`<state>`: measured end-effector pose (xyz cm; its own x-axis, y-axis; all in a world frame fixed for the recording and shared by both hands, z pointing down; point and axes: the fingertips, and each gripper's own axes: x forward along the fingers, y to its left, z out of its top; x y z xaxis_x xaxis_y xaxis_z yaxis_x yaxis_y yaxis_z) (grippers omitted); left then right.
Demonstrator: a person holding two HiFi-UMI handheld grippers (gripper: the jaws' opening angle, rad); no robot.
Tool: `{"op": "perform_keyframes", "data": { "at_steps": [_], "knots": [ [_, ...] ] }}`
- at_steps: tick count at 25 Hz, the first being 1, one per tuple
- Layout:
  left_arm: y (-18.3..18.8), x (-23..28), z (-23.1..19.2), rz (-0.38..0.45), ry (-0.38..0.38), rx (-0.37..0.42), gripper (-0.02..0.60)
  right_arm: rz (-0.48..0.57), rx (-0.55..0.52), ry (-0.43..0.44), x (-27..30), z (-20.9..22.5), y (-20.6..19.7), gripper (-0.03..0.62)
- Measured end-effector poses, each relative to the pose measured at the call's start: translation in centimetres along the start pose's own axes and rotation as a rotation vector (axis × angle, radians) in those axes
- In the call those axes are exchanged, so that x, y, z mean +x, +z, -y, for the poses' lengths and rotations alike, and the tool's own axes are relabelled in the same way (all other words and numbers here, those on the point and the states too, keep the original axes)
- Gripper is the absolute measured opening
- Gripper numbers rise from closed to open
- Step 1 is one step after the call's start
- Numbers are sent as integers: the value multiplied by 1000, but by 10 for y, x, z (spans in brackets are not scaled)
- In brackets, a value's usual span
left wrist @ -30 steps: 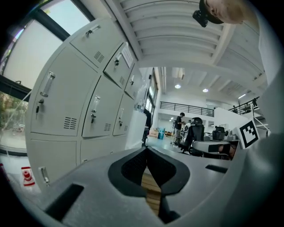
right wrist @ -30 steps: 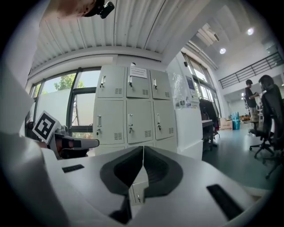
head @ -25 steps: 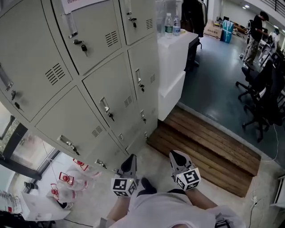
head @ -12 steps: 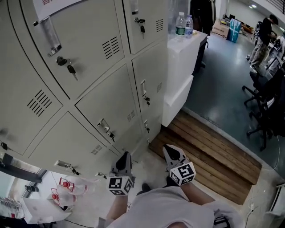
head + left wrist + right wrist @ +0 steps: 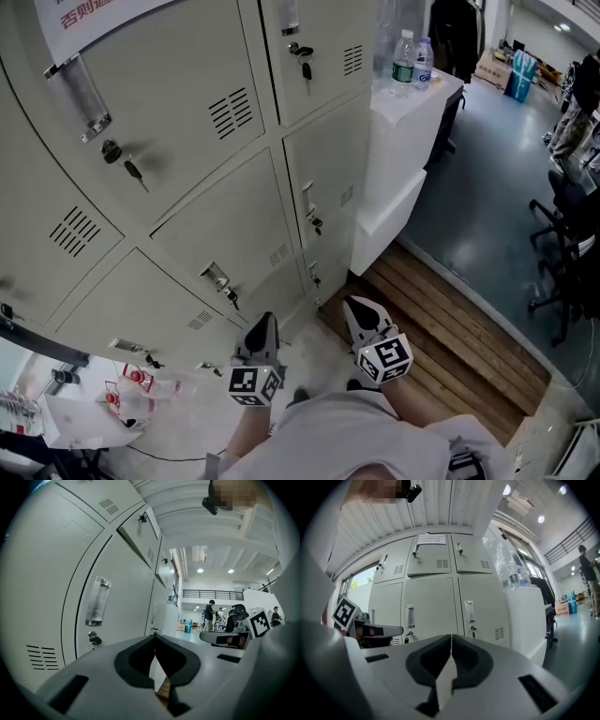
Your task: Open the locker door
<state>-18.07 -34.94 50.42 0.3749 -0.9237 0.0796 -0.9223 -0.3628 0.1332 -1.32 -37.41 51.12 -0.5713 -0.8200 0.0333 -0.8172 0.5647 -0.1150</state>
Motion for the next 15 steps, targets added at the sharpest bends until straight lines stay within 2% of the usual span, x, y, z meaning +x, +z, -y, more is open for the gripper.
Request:
{"op": "perform_keyframes", "data": {
  "at_steps": [4, 5, 6, 7, 15],
  "knots": [
    [1, 3, -4, -3, 24, 5, 2, -3, -1, 19, 9, 6, 1, 16],
    [1, 4, -5, -4, 29, 6, 2, -4, 4, 35, 12, 5, 0, 68],
    [1, 5, -5, -5, 33, 6, 3, -8, 12, 52, 16, 5, 0, 216],
    [0, 6, -6, -6, 36, 6, 2, -13, 19, 66, 19, 5, -1, 245],
    [0, 5, -8, -11, 63, 2, 3, -20, 8, 102, 40, 17, 6, 245]
  ]
}}
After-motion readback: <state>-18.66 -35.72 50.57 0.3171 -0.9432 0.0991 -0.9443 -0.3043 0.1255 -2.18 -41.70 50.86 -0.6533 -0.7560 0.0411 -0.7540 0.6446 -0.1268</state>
